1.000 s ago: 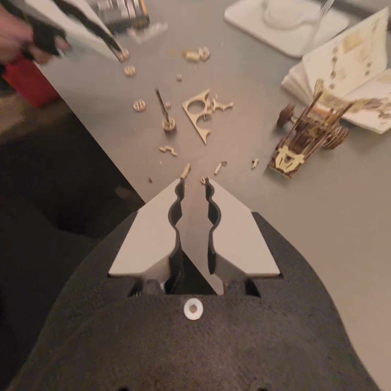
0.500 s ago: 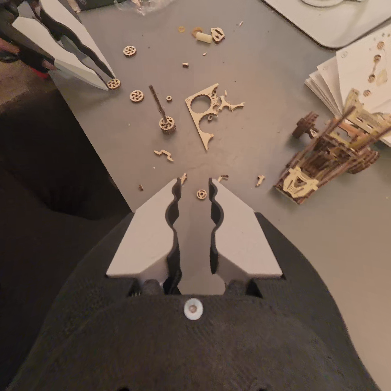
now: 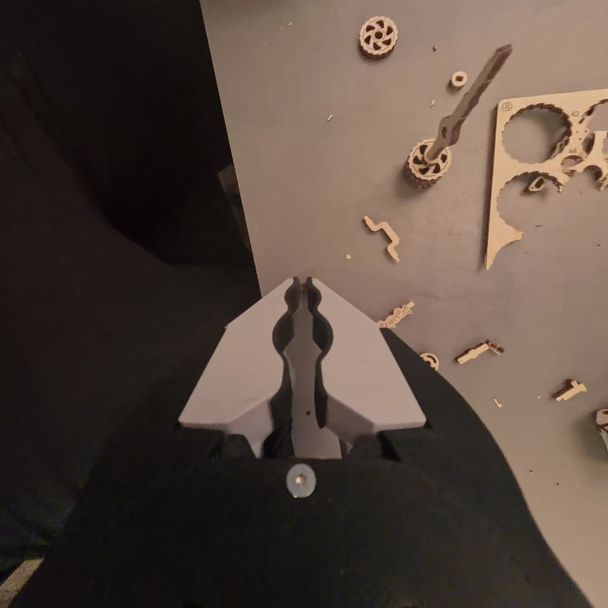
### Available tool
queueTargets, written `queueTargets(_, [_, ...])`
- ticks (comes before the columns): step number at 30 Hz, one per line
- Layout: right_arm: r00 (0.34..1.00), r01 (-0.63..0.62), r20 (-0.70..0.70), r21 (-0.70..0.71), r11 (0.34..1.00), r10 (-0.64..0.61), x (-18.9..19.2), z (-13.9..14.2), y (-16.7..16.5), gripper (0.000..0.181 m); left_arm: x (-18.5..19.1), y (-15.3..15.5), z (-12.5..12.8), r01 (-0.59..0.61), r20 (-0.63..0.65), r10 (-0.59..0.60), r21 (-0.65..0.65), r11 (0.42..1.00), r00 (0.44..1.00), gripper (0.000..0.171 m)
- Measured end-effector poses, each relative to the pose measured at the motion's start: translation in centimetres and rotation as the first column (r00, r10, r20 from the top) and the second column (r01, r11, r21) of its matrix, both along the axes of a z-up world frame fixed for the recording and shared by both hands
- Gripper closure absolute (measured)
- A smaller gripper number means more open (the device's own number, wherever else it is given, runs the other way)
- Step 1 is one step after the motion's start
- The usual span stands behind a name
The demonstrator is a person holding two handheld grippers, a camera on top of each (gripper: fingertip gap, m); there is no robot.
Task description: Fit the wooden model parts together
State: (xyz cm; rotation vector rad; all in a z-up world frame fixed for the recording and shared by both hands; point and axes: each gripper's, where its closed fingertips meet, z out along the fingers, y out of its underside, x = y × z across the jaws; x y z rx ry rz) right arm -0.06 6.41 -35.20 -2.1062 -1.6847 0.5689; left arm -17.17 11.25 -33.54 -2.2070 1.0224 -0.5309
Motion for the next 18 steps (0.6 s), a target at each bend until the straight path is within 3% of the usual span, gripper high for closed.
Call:
queueTargets(4, [0.997,0.073,0.005,0.037,0.997,-0.073,0.4,0.2,1.6,0.180,-0.6,0.3,0.3,-0.015,-0.001,0.015,0.008,1.000,1.000,0.149])
queueTargets(11, [0.961,0.258,-0.117,0.059,0.964,-0.250,2.2,2.2,6.7,0.180,-0.9,0.5,-0.1,-0.029,0.002,0.029,-0.014,0.999,1.000,0.142])
queueTargets(14, [0.938,0.325,-0.142,0.048,0.944,-0.316,2.7,2.7,8.2,0.156,-0.7,0.0,-0.7,-0.006,-0.024,0.006,-0.032,0.999,1.000,0.133])
queueTargets(16, [0.942,0.317,-0.136,0.054,0.947,-0.307,2.7,2.7,8.1,0.157,-0.4,0.0,-1.1,0.005,-0.049,-0.006,-0.024,1.000,0.999,0.129])
queueTargets(18, [0.949,0.300,-0.125,0.071,0.951,-0.290,2.6,2.7,8.1,0.181,-0.2,0.1,-1.2,0.014,-0.065,-0.015,-0.017,1.000,0.998,0.128])
